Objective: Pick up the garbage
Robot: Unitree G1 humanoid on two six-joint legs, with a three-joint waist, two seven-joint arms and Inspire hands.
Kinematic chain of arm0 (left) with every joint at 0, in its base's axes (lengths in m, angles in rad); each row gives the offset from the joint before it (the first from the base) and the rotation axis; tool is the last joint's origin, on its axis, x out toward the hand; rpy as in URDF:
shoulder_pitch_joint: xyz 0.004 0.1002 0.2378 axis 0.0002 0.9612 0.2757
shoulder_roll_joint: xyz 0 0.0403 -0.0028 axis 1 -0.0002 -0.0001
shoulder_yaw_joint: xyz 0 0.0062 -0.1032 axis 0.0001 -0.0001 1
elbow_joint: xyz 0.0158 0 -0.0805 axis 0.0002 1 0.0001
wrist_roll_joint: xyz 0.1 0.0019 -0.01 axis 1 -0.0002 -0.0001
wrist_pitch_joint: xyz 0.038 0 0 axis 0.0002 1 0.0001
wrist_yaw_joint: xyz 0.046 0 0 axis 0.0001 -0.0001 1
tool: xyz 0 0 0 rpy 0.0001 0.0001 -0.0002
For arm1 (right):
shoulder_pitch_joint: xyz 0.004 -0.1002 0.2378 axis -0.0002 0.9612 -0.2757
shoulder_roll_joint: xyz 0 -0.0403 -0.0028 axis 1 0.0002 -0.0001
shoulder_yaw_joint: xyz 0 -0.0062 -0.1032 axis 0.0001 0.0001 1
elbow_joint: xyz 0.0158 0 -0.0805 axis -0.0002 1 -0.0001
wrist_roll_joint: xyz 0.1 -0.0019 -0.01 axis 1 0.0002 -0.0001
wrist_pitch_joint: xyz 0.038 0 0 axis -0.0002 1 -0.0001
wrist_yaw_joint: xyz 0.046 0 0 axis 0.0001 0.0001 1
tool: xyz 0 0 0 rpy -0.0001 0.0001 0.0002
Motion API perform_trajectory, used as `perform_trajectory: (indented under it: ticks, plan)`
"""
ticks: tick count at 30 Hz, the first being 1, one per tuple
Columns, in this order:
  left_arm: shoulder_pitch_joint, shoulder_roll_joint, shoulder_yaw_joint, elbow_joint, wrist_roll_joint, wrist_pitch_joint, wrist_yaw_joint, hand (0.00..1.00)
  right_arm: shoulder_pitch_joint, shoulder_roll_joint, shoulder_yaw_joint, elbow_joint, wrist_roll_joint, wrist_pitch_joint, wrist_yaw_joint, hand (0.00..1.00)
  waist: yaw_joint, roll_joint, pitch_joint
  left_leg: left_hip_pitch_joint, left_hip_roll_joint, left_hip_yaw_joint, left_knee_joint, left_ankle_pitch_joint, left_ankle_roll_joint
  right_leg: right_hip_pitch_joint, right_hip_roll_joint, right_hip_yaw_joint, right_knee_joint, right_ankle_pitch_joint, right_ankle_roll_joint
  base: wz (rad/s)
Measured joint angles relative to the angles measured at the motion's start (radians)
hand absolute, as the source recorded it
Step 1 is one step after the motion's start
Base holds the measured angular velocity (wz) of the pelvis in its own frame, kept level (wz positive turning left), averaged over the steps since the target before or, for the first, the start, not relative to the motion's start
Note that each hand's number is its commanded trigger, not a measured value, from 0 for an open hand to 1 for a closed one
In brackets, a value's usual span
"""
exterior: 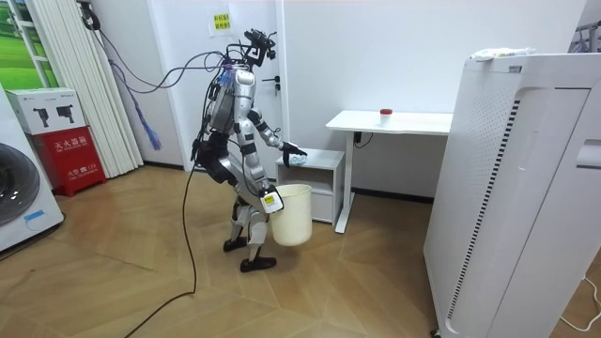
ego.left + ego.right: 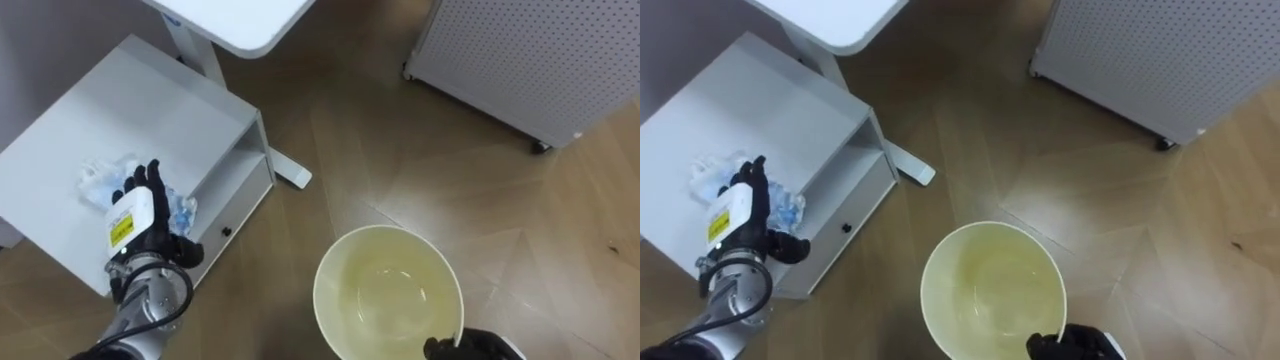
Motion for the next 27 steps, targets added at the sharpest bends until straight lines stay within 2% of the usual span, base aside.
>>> perform_trajectory:
  ticks: [2,4,6,7,8,9,10,11,12,14,17,20,27]
  plan:
    - [-0.016,0.003,-0.034,0.023,0.001,0.010,-0.006,0.00,-0.014,-0.005,0.001,-0.004,0.007,0.000,-0.006,1.00,-0.001,-0.003,0.0017,-0.045,0.002,-0.003,0.036,-0.009,0.000,-0.043,0.000,-0.001,0.034,-0.005,-0.004,-0.04]
    - [-0.016,0.004,-0.046,0.027,0.001,0.011,-0.012,0.00,-0.016,-0.009,0.001,-0.004,0.015,0.000,-0.007,1.00,-0.001,-0.003,0.0029,-0.069,0.012,-0.005,0.060,-0.017,0.000,-0.063,0.002,-0.005,0.050,-0.012,-0.006,0.00]
    - [-0.016,0.011,-0.060,0.028,0.001,0.009,-0.009,0.00,-0.016,-0.010,0.001,-0.004,0.032,0.001,-0.007,1.00,-0.002,-0.004,0.0033,-0.084,0.012,-0.009,0.078,-0.025,-0.001,-0.075,0.001,-0.006,0.068,-0.019,-0.008,0.00]
    - [-0.016,0.015,-0.061,0.028,0.003,0.008,-0.009,0.03,-0.016,-0.011,0.001,-0.007,0.043,0.001,-0.008,1.00,-0.003,-0.004,0.0036,-0.089,0.013,-0.009,0.085,-0.027,-0.002,-0.082,-0.002,-0.007,0.076,-0.023,-0.008,0.00]
    - [-0.016,0.021,-0.062,0.028,0.003,0.008,-0.010,0.20,-0.015,-0.011,0.001,-0.017,0.045,0.001,-0.008,1.00,-0.005,-0.004,0.0036,-0.094,0.013,-0.009,0.088,-0.028,-0.002,-0.088,-0.003,-0.008,0.080,-0.024,-0.010,0.00]
    - [-0.016,0.024,-0.062,0.028,0.003,0.008,-0.010,0.52,-0.014,-0.011,0.001,-0.022,0.045,0.001,-0.008,1.00,-0.008,-0.004,0.0036,-0.096,0.013,-0.009,0.088,-0.028,-0.002,-0.090,-0.003,-0.009,0.080,-0.024,-0.010,0.00]
    - [-0.016,0.030,-0.063,0.028,0.004,0.008,-0.011,0.69,-0.014,-0.011,0.001,-0.027,0.045,0.001,-0.008,1.00,-0.010,-0.004,0.0036,-0.099,0.013,-0.009,0.088,-0.027,-0.002,-0.092,-0.003,-0.010,0.081,-0.024,-0.011,0.00]
    - [-0.016,0.032,-0.063,0.028,0.006,0.009,-0.013,0.78,-0.014,-0.011,0.001,-0.030,0.045,0.002,-0.008,1.00,-0.011,-0.004,0.0035,-0.100,0.014,-0.008,0.088,-0.027,-0.003,-0.095,-0.003,-0.008,0.083,-0.024,-0.011,0.00]
    - [-0.016,0.033,-0.062,0.027,0.008,0.010,-0.013,1.00,-0.014,-0.011,0.001,-0.031,0.045,0.002,-0.008,1.00,-0.011,-0.004,0.0034,-0.101,0.014,-0.007,0.088,-0.027,-0.003,-0.096,-0.002,-0.007,0.083,-0.024,-0.011,0.00]
    - [-0.016,0.049,-0.059,0.017,0.020,0.015,0.018,1.00,-0.014,-0.011,0.001,-0.042,0.046,0.002,-0.014,1.00,-0.008,-0.004,0.0031,-0.106,0.015,-0.005,0.087,-0.027,-0.003,-0.103,-0.002,-0.006,0.085,-0.025,-0.013,0.00]
    - [-0.028,0.083,-0.060,0.004,0.020,0.015,0.026,1.00,-0.014,-0.015,0.001,-0.052,0.045,0.006,-0.021,1.00,0.000,-0.004,0.0022,-0.109,0.013,-0.005,0.087,-0.027,-0.004,-0.108,-0.002,-0.006,0.086,-0.026,-0.014,0.00]
    - [-0.043,0.102,-0.062,0.004,0.020,0.020,0.027,1.00,-0.014,-0.019,0.001,-0.061,0.046,0.023,-0.027,1.00,0.003,-0.003,0.0007,-0.108,0.010,-0.006,0.087,-0.027,-0.004,-0.107,-0.004,-0.008,0.087,-0.026,-0.014,0.00]
    - [-0.025,0.106,-0.062,0.006,0.030,0.049,0.024,1.00,-0.018,-0.013,0.004,-0.049,0.045,0.032,-0.030,1.00,0.006,-0.003,0.0001,-0.090,0.012,-0.003,0.087,-0.027,-0.004,-0.088,-0.005,-0.008,0.087,-0.026,-0.014,0.00]
